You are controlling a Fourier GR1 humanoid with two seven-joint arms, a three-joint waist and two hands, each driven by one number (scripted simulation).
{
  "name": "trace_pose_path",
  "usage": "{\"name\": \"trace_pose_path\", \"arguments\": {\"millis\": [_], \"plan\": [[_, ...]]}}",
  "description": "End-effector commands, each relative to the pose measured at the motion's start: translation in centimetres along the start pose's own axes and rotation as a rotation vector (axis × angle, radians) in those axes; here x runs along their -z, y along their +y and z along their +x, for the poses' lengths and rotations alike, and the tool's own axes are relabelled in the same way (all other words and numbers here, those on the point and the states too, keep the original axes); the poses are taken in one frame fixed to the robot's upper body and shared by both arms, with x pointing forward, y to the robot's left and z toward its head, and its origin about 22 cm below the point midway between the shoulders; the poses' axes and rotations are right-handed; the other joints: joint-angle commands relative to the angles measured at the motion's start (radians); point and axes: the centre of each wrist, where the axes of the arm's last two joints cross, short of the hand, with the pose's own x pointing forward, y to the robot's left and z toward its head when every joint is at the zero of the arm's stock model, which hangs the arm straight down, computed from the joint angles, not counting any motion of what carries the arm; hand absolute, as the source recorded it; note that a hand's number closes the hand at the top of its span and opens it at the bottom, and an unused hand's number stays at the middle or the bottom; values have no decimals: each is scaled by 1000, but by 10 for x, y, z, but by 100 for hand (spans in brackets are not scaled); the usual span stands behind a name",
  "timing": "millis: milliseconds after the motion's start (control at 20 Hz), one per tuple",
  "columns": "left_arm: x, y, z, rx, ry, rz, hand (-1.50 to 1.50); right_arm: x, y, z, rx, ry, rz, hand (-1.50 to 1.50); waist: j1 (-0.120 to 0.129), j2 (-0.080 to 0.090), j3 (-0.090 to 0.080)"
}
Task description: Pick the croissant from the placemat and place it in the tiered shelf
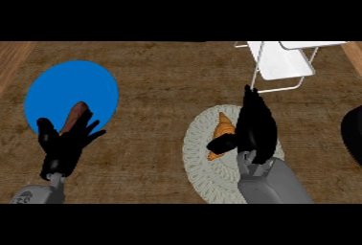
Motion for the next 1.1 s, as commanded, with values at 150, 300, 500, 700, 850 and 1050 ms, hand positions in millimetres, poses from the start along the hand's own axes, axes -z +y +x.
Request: {"name": "trace_pose_path", "arguments": {"millis": [150,300,500,700,850,1050], "plan": [[-3,7,-11,-13,52,17,0,5,23,7,-106,291,11,-150,-9,0,-3],[-1,5,-20,-9,55,12,0,10,25,12,-136,294,-29,-150,-11,1,-4],[-3,1,-9,-4,33,16,0,11,35,6,-142,309,-18,-150,-9,0,-3],[-11,8,-10,5,42,10,0,12,43,3,-155,320,-21,-150,1,-2,-3],[1,-2,-7,3,31,21,0,17,50,3,-167,330,-31,-150,-8,2,-3],[-2,-9,-10,-6,41,18,0,24,54,2,-199,352,-45,-150,-6,2,-2]]}}
